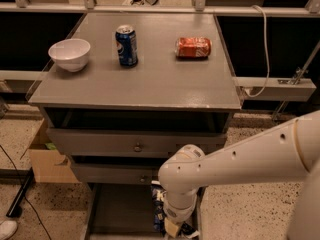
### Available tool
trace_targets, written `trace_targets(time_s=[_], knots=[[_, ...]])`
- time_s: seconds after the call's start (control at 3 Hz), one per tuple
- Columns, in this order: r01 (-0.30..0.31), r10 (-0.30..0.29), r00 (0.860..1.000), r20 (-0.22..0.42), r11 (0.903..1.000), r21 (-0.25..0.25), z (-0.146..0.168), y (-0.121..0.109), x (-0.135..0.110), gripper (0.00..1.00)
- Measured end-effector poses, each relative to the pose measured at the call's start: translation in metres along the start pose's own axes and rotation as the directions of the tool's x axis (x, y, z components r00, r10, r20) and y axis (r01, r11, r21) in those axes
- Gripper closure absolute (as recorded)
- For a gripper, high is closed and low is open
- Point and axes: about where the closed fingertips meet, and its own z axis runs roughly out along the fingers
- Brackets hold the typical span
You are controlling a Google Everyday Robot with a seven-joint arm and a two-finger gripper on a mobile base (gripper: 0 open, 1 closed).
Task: Place blue chip bag into bottom drawer
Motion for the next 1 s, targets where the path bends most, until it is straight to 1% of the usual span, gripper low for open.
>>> trace_targets(time_s=[0.33, 0.67, 1.0], knots=[[-0.004, -0.001, 0.997, -0.078, 0.998, -0.063, 0.052, 0.003, -0.005, 1.0], [-0.004, -0.001, 0.997, -0.078, 0.998, -0.063, 0.052, 0.003, -0.005, 1.0], [-0.076, 0.073, 0.996, -0.051, 0.995, -0.066, 0.072, -0.003, -0.012, 1.0]])
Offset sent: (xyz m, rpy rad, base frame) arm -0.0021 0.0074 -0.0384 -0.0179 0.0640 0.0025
